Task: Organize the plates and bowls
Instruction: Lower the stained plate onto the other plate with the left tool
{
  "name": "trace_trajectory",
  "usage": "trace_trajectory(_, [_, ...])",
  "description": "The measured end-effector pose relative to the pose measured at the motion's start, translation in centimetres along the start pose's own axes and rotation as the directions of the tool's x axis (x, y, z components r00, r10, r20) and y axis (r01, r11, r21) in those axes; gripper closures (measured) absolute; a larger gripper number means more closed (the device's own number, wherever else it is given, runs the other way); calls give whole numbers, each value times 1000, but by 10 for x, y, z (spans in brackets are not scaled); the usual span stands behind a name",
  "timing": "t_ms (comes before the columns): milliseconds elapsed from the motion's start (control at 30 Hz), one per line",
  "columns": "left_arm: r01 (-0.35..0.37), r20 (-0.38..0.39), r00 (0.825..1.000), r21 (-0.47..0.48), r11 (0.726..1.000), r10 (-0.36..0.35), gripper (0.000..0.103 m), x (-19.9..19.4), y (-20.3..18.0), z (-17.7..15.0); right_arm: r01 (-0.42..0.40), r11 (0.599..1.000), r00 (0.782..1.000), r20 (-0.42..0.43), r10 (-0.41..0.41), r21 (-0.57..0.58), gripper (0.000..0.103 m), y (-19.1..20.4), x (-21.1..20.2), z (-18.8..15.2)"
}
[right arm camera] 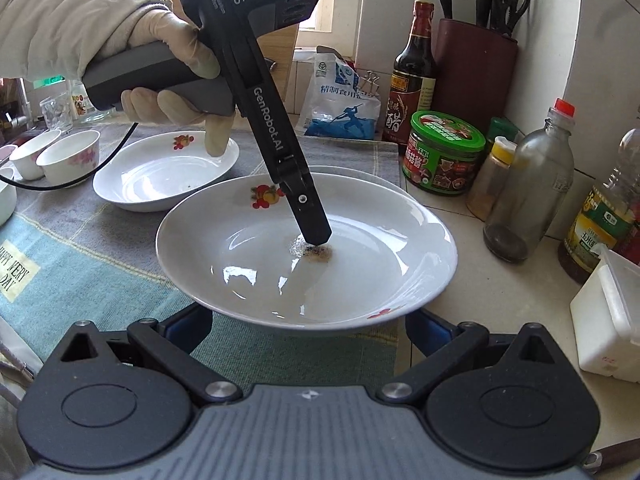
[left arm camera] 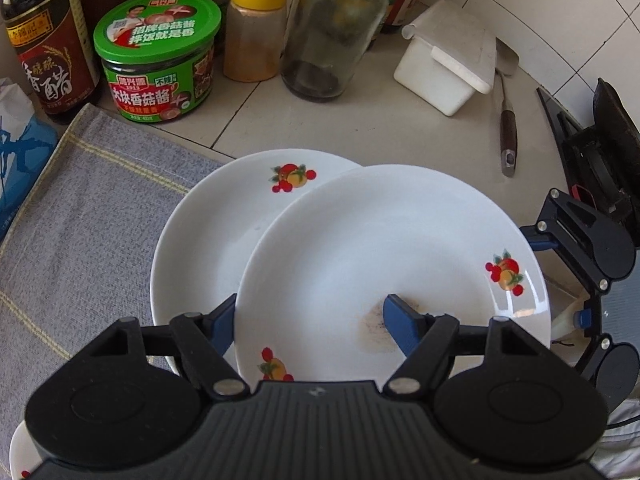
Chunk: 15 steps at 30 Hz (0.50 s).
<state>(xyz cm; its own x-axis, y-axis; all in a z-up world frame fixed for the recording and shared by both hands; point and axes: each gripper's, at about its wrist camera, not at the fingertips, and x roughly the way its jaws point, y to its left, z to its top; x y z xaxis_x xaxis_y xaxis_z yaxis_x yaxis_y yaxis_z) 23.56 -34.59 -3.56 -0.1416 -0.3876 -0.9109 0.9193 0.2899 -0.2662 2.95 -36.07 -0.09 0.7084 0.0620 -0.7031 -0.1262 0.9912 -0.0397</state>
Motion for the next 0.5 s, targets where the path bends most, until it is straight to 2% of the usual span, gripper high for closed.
trace_trajectory(500, [15,4,1000,-13,1000,-15,28,11,10,7,-1,999,1000,-13,1,50,0,-5,5,2])
